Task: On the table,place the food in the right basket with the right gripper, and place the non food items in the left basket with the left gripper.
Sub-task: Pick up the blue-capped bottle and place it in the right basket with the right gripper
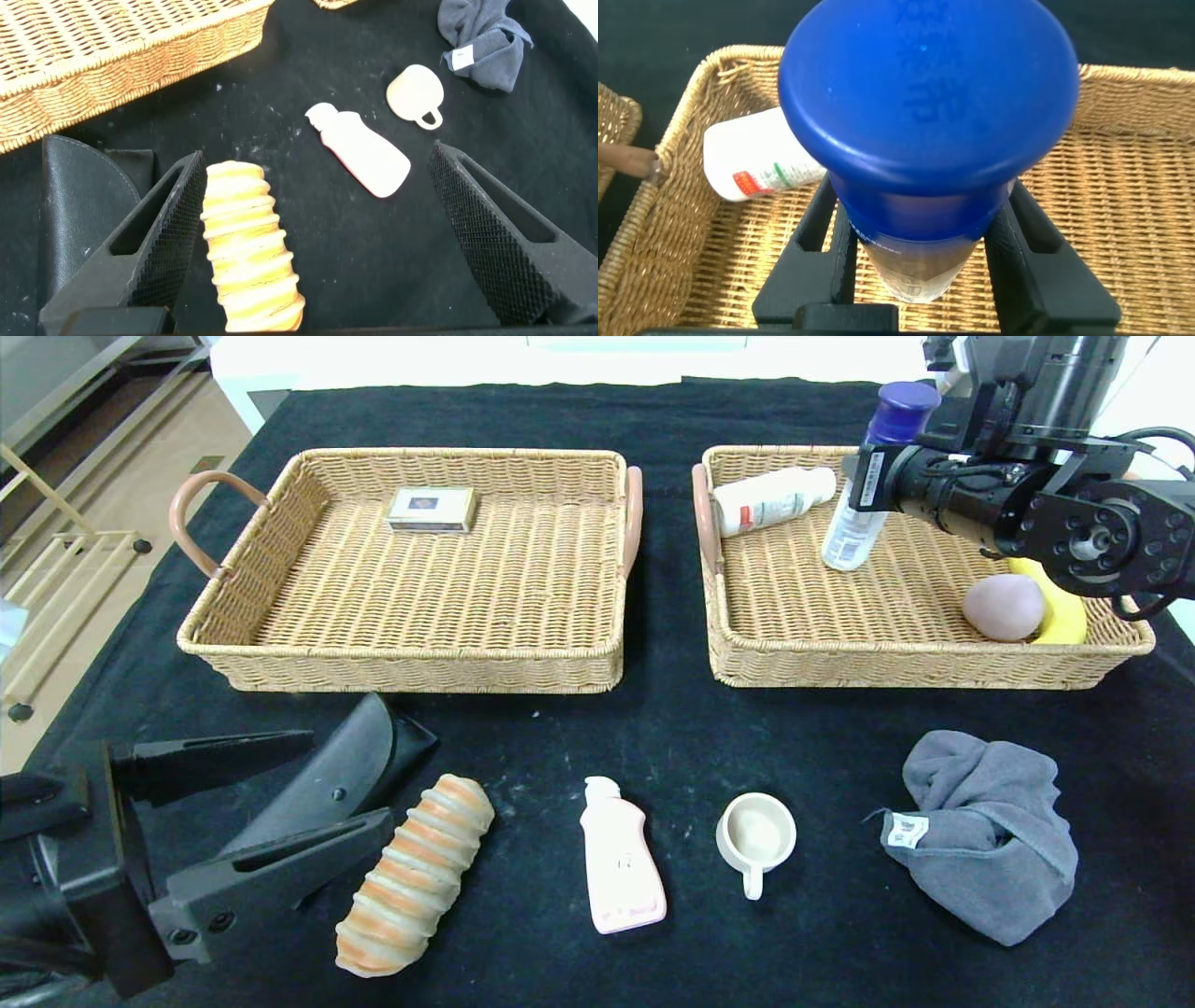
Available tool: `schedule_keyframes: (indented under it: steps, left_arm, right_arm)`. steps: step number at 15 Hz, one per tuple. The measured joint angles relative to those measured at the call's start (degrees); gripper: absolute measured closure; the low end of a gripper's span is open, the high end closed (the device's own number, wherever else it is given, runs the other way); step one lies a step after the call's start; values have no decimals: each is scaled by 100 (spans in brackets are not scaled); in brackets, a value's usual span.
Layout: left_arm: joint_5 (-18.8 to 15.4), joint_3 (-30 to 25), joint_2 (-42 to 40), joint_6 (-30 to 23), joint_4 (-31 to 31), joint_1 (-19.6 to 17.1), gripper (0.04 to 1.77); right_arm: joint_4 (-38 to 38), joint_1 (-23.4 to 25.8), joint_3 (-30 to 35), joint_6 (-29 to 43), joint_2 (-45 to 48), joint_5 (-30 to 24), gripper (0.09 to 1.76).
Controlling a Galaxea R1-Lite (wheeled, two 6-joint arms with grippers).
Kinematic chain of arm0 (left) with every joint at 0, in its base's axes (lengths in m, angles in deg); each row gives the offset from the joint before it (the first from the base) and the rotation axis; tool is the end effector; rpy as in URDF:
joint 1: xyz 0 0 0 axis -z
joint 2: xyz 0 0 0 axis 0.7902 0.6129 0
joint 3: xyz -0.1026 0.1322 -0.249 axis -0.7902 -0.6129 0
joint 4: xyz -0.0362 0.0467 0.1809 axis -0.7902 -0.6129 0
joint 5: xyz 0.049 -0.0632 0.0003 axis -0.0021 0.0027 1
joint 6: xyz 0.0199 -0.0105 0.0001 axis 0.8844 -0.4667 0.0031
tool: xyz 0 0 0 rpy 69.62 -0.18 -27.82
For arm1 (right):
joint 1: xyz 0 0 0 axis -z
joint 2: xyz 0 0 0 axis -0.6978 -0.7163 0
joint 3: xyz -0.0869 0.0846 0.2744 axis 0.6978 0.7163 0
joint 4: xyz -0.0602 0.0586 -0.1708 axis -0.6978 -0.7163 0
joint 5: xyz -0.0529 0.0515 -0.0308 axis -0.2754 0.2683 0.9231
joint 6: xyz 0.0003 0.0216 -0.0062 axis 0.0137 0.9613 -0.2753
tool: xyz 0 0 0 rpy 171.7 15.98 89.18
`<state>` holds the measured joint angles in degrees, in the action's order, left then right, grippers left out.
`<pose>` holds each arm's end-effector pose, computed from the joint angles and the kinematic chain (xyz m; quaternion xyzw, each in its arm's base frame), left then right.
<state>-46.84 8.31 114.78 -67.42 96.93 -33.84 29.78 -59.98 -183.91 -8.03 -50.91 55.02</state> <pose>0.1242 -0.0503 0.2454 0.0157 0.0745 -0.3491 0.9340 0.4058 0.1098 0.3318 0.0098 -0.0458 0.0434 0.9980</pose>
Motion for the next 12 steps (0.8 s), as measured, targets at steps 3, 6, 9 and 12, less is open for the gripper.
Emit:
schedule_keyframes:
  steps: [3, 6, 9, 12]
  left_arm:
    - [5, 0, 0, 0, 2, -6, 9]
    - [0, 4, 2, 0, 4, -37, 9]
    - [0, 0, 7, 0, 4, -37, 9]
    - [0, 0, 7, 26, 0, -37, 9]
  right_arm:
    - [30, -76, 1, 60, 45, 9, 75]
    - [-22, -161, 20, 68, 157, 11, 55]
    - [-182, -194, 307, 73, 406, 28, 42]
    - [-395, -323, 1092, 77, 970, 22, 34]
